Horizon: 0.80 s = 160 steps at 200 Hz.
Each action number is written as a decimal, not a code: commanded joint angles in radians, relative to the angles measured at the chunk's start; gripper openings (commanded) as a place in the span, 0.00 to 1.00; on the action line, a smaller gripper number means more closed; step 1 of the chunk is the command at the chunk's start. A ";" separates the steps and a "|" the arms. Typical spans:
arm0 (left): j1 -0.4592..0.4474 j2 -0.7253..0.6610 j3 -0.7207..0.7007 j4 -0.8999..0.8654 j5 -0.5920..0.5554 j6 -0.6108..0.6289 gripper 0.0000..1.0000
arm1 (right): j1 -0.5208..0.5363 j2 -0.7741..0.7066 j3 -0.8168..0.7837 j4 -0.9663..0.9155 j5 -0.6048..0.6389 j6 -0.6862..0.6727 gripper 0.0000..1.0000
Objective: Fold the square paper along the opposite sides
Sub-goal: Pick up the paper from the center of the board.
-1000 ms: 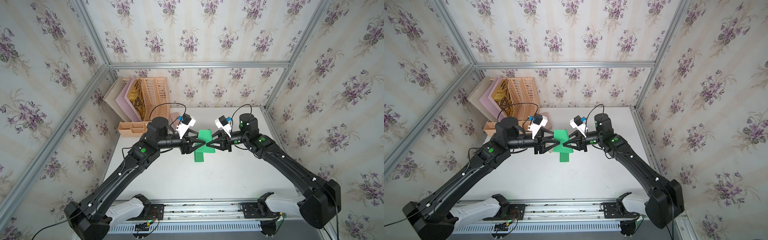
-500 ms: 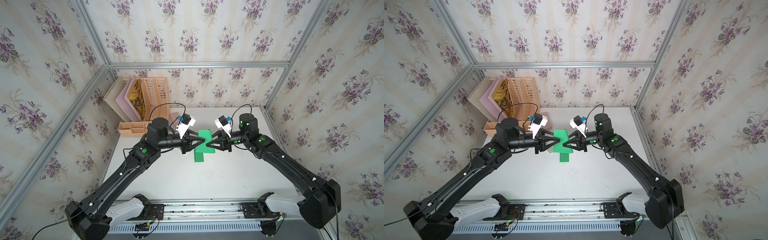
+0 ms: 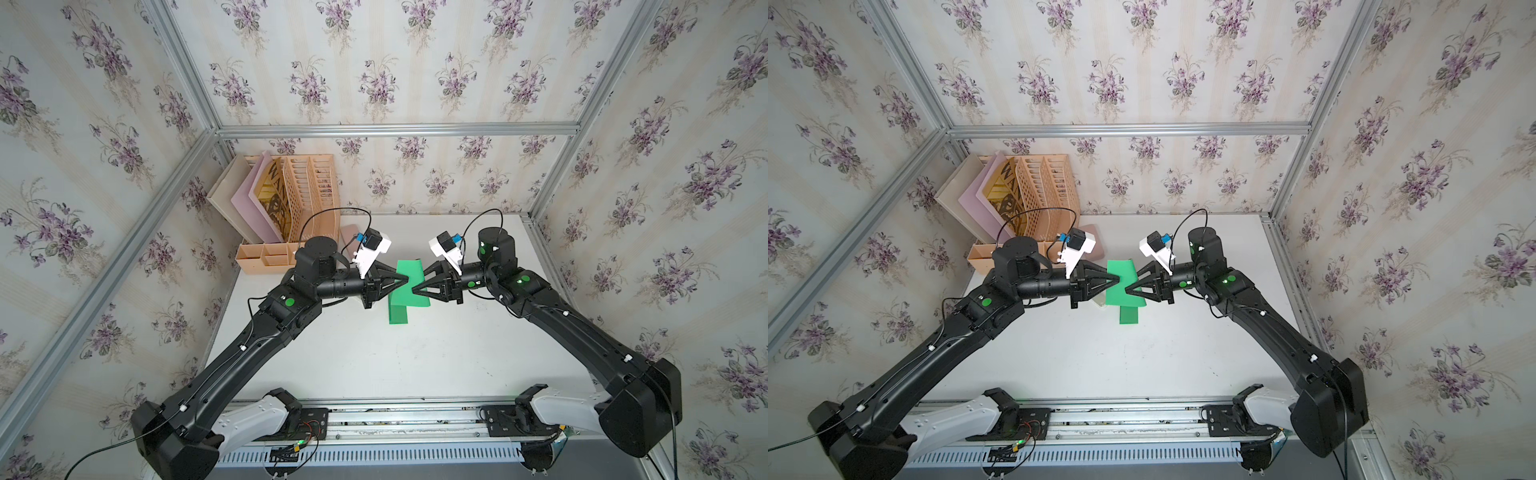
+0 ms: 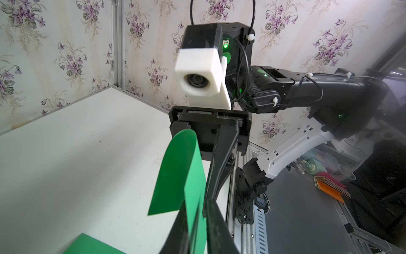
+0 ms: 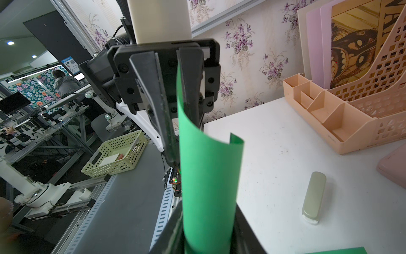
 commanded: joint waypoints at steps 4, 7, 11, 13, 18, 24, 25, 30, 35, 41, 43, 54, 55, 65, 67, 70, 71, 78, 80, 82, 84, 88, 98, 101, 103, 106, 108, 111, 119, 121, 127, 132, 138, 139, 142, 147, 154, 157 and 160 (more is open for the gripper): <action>0.002 -0.005 0.000 0.049 -0.005 -0.007 0.08 | 0.001 0.003 0.000 0.019 -0.004 -0.004 0.34; 0.002 -0.004 -0.001 0.049 -0.005 -0.008 0.07 | 0.001 0.003 0.000 0.019 -0.004 -0.004 0.34; 0.002 -0.005 -0.002 0.050 -0.003 -0.006 0.04 | 0.001 0.003 0.000 0.019 -0.004 -0.004 0.34; 0.002 -0.005 -0.001 0.050 -0.003 -0.006 0.02 | 0.001 0.003 0.000 0.019 -0.004 -0.004 0.34; 0.002 -0.005 -0.002 0.050 -0.005 -0.005 0.00 | 0.000 0.003 0.000 0.019 -0.004 -0.004 0.34; 0.004 -0.005 -0.004 0.050 -0.006 -0.006 0.00 | 0.002 0.003 0.000 0.019 -0.003 -0.004 0.34; 0.004 -0.005 -0.004 0.049 -0.006 -0.006 0.00 | 0.002 0.003 0.000 0.020 -0.002 -0.004 0.34; 0.004 -0.007 -0.006 0.049 -0.006 -0.006 0.00 | 0.001 0.003 0.000 0.019 -0.004 -0.004 0.34; 0.004 -0.007 -0.008 0.050 -0.006 -0.005 0.00 | 0.001 0.003 0.000 0.019 -0.004 -0.004 0.34; 0.004 -0.008 -0.009 0.050 -0.011 -0.005 0.00 | 0.001 0.003 0.000 0.019 -0.004 -0.004 0.36; 0.004 -0.008 -0.009 0.050 -0.012 -0.004 0.00 | 0.001 0.003 -0.001 0.019 -0.003 -0.004 0.36; 0.004 -0.011 -0.010 0.048 -0.017 -0.005 0.00 | 0.001 0.003 -0.002 0.018 0.008 -0.003 0.41; 0.004 -0.011 -0.011 0.048 -0.017 -0.004 0.00 | 0.000 0.002 -0.003 0.017 0.008 -0.003 0.42; 0.005 -0.014 -0.011 0.045 -0.024 -0.003 0.00 | 0.000 0.001 -0.004 0.017 0.028 -0.001 0.49; 0.005 -0.015 -0.011 0.046 -0.025 -0.003 0.00 | 0.000 0.001 -0.004 0.016 0.034 0.000 0.51; 0.005 -0.017 -0.012 0.045 -0.026 -0.004 0.00 | 0.000 0.002 -0.005 0.014 0.043 0.000 0.54; 0.005 -0.017 -0.012 0.045 -0.027 -0.004 0.00 | 0.000 0.001 -0.005 0.013 0.047 0.000 0.54; 0.005 -0.019 -0.010 0.043 -0.030 -0.004 0.00 | 0.000 0.001 -0.006 0.009 0.079 0.005 0.61; 0.005 -0.020 -0.009 0.041 -0.031 -0.004 0.00 | 0.000 0.001 -0.006 0.006 0.088 0.005 0.64; 0.005 -0.022 -0.008 0.039 -0.033 -0.003 0.00 | 0.000 0.000 -0.007 0.004 0.097 0.005 0.66; 0.005 -0.022 -0.008 0.038 -0.034 -0.003 0.00 | 0.000 0.000 -0.009 0.003 0.106 0.007 0.67; 0.005 -0.024 -0.007 0.033 -0.034 -0.002 0.00 | -0.001 -0.001 -0.009 0.002 0.126 0.008 0.69; 0.005 -0.031 -0.003 0.027 -0.036 -0.002 0.00 | 0.000 -0.006 -0.018 0.000 0.179 0.014 0.71; 0.005 -0.033 -0.003 0.025 -0.036 -0.002 0.00 | -0.001 -0.006 -0.022 0.001 0.196 0.017 0.74; 0.005 -0.035 -0.002 0.024 -0.037 -0.001 0.00 | -0.001 -0.009 -0.024 0.003 0.209 0.021 0.74; 0.005 -0.037 -0.002 0.023 -0.037 -0.002 0.00 | -0.002 -0.010 -0.027 0.009 0.225 0.028 0.74; 0.005 -0.038 -0.001 0.020 -0.038 -0.001 0.00 | -0.002 -0.012 -0.031 0.011 0.234 0.030 0.74; 0.005 -0.041 -0.001 0.019 -0.037 -0.002 0.00 | -0.004 -0.013 -0.036 0.016 0.247 0.034 0.74; 0.005 -0.048 0.004 0.013 -0.034 -0.001 0.00 | -0.011 -0.019 -0.050 0.037 0.261 0.050 0.74; 0.005 -0.050 0.004 0.013 -0.034 -0.002 0.00 | -0.013 -0.021 -0.054 0.043 0.262 0.055 0.74; 0.005 -0.056 0.006 0.009 -0.033 -0.002 0.00 | -0.021 -0.025 -0.064 0.068 0.260 0.070 0.74; 0.006 -0.061 0.007 0.006 -0.030 -0.002 0.00 | -0.028 -0.029 -0.072 0.086 0.256 0.086 0.74; 0.005 -0.067 0.010 0.002 -0.025 -0.003 0.00 | -0.040 -0.031 -0.081 0.110 0.248 0.103 0.74; 0.005 -0.068 0.010 0.001 -0.024 -0.003 0.00 | -0.042 -0.032 -0.082 0.114 0.247 0.105 0.74; 0.005 -0.072 0.011 -0.001 -0.022 -0.003 0.00 | -0.047 -0.033 -0.084 0.123 0.242 0.112 0.74; 0.006 -0.077 0.014 -0.006 -0.019 -0.004 0.00 | -0.058 -0.033 -0.085 0.136 0.236 0.122 0.74; 0.005 -0.085 0.016 -0.013 -0.012 -0.006 0.00 | -0.069 -0.031 -0.082 0.143 0.229 0.130 0.74; 0.004 -0.089 0.017 -0.017 -0.010 -0.006 0.00 | -0.074 -0.031 -0.080 0.146 0.227 0.133 0.74; 0.004 -0.093 0.018 -0.020 -0.007 -0.006 0.00 | -0.079 -0.030 -0.076 0.148 0.225 0.134 0.73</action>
